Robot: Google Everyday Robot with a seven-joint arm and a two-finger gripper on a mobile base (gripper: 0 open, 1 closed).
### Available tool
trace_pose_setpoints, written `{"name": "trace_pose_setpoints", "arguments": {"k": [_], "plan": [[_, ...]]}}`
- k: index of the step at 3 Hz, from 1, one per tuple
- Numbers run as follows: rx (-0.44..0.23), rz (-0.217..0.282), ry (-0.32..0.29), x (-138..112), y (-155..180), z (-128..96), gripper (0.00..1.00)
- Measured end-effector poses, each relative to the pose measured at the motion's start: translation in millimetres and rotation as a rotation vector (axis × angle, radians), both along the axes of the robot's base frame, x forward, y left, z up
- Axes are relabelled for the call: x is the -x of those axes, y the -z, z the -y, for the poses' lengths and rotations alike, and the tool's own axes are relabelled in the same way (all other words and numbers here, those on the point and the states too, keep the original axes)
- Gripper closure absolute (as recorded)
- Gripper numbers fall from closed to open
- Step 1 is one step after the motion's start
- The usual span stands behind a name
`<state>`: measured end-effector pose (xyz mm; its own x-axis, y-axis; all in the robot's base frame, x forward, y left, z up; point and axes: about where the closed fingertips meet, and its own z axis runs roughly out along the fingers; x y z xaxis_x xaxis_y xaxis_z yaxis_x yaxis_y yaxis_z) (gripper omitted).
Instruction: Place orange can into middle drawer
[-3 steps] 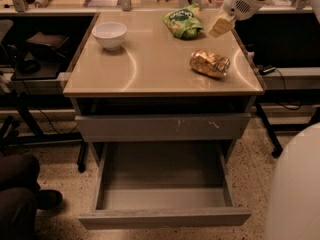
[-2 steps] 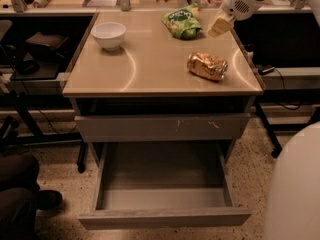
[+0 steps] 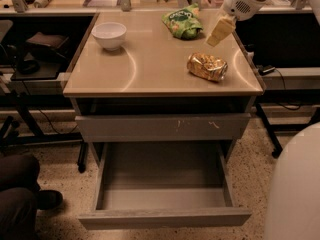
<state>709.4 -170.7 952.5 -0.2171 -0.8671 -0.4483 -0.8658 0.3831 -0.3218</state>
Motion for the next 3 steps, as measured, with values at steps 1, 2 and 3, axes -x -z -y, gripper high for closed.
{"name": "trace_pose_setpoints", "arguments": {"k": [1, 2, 3], "plan": [[0.0, 0.0, 0.0, 0.0, 0.0, 0.0, 0.0], [0.0, 0.0, 0.0, -0.1, 0.2, 0.0, 0.0], [-0.015, -0.039, 0.011, -7.3, 22.9, -0.1, 0.0]]}}
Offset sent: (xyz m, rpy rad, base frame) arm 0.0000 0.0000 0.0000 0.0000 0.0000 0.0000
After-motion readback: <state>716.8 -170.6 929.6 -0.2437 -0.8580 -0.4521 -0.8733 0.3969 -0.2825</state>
